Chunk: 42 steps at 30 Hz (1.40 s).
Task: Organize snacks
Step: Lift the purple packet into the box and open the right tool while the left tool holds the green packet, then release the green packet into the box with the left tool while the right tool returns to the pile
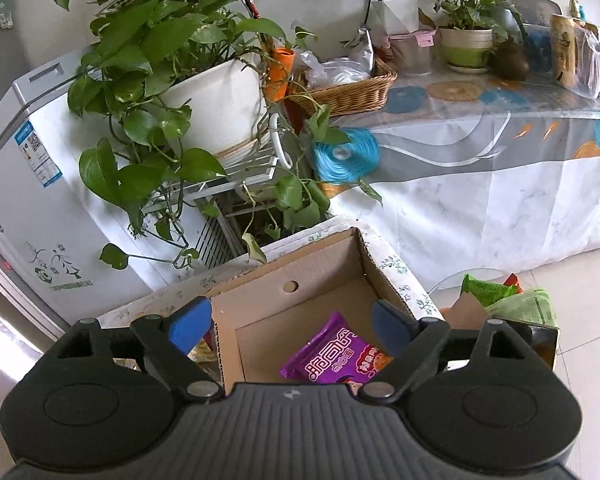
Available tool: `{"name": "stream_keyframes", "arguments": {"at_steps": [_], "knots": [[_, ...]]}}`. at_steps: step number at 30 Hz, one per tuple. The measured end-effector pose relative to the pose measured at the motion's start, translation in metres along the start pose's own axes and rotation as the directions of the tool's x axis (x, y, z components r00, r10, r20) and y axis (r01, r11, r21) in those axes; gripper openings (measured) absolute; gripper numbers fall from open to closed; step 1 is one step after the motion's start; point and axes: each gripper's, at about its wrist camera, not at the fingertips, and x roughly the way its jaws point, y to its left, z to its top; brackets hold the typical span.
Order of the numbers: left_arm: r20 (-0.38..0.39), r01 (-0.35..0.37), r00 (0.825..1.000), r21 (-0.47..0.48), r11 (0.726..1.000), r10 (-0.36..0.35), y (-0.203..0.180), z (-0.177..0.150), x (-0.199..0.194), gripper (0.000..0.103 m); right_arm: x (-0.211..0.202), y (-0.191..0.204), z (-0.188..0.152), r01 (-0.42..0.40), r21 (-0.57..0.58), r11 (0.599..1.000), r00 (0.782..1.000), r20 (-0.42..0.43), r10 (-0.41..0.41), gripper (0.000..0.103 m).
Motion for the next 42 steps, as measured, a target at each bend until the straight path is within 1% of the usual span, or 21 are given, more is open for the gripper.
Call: {"name": "stream_keyframes", "arguments": {"at_steps": [8,11,15,19,22,27,32,38,42], "knots": [[-0.014,-0.039,0.999,-0.032,0.999,0.039,0.030,0.001,-0.007,0.083,0.008,0.012,-0.003,-0.021,-0.039,0.999,0.999,-0.035,0.019,0.093],[-0.019,-0.066,0.998,-0.024,0.998,0.066,0.042,0.001,-0.010,0.084,0.011,0.019,-0.004,-0.029,-0.061,0.998,0.999,-0.048,0.026,0.093],[-0.032,-0.102,0.994,-0.038,0.994,0.101,0.063,0.002,-0.012,0.084,0.015,0.028,-0.006,-0.049,-0.087,0.995,0.997,-0.064,0.044,0.094],[-0.038,-0.146,0.989,-0.035,0.989,0.144,0.086,0.002,-0.017,0.086,0.020,0.039,-0.010,-0.077,-0.119,0.990,0.995,-0.079,0.068,0.094],[-0.048,-0.177,0.983,-0.055,0.983,0.174,0.108,0.004,-0.022,0.087,0.022,0.048,-0.013,-0.105,-0.143,0.984,0.992,-0.086,0.093,0.094],[-0.046,-0.236,0.971,-0.081,0.968,0.233,0.140,0.013,-0.032,0.088,0.027,0.065,-0.018,-0.154,-0.189,0.970,0.986,-0.098,0.138,0.094],[-0.057,-0.290,0.957,-0.134,0.948,0.285,0.174,0.024,-0.036,0.089,0.033,0.077,-0.024,-0.206,-0.212,0.955,0.977,-0.102,0.188,0.094],[-0.063,-0.384,0.923,-0.159,0.910,0.378,0.214,0.042,-0.035,0.090,0.041,0.092,-0.031,-0.250,-0.256,0.934,0.968,-0.091,0.234,0.094],[-0.075,-0.429,0.903,-0.159,0.889,0.423,0.235,0.053,-0.024,0.090,0.048,0.104,-0.042,-0.282,-0.299,0.912,0.959,-0.091,0.267,0.094]]}}
